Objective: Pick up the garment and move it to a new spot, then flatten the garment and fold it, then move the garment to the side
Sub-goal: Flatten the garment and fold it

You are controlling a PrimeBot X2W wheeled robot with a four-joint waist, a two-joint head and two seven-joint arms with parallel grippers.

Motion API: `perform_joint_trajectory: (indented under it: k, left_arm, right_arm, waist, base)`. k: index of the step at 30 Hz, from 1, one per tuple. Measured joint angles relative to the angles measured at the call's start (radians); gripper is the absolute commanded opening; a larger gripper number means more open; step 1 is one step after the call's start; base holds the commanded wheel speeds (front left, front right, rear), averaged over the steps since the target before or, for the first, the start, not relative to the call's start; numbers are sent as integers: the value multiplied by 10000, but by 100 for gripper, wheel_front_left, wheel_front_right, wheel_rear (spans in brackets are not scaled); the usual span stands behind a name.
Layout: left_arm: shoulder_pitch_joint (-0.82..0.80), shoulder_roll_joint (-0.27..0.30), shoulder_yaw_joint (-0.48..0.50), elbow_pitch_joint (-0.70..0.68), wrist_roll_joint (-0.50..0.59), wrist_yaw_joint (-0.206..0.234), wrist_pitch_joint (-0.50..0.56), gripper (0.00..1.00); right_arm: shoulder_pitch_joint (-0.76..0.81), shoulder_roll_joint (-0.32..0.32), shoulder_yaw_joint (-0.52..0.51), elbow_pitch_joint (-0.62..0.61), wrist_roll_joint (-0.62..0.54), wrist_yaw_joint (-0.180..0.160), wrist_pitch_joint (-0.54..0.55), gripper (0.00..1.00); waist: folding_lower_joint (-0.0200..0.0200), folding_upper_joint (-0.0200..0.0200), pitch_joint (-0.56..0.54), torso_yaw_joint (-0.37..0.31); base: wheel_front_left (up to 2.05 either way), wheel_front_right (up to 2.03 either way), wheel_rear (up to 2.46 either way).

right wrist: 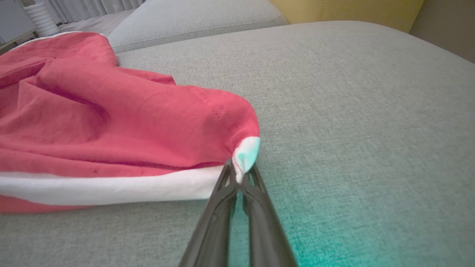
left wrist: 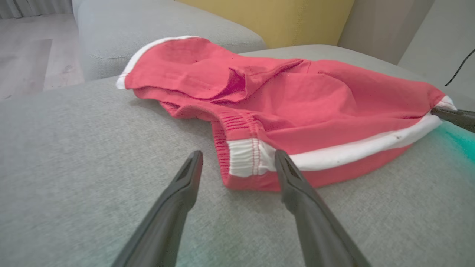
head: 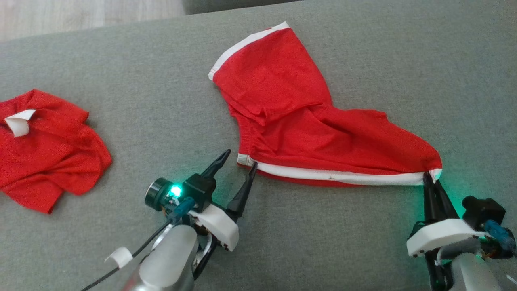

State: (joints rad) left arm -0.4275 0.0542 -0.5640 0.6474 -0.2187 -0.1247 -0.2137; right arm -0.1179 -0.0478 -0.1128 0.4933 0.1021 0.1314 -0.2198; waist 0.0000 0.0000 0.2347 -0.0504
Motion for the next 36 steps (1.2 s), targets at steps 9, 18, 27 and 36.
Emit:
perform_joint_trajectory:
  k: [9, 18, 27, 36]
  left_arm:
    - [-496, 109, -913, 297, -813, -75, 46, 27]
    - [-643, 337, -1166, 286, -897, -75, -257, 0]
    - [-644, 627, -1074, -410, -888, 35, -345, 0]
    - [-1956, 1329, -640, -1590, -1256, 40, 610, 0]
  right_arm:
    - [-156, 4, 44, 52, -69, 0, -4, 0]
    - [-155, 12, 42, 199, -230, 0, -102, 0]
    - [-159, -61, 378, -274, -232, 0, -194, 0]
    - [-1347, -917, 1329, -1538, 295, 0, 105, 0]
  waist:
    - [1, 0, 156, -214]
    - [0, 0, 42, -137]
    - [-1, 0, -381, 102]
    - [-1, 0, -1006, 204]
  base:
    - [0, 0, 0]
    - [0, 0, 0]
    - [0, 0, 0]
    - [0, 0, 0]
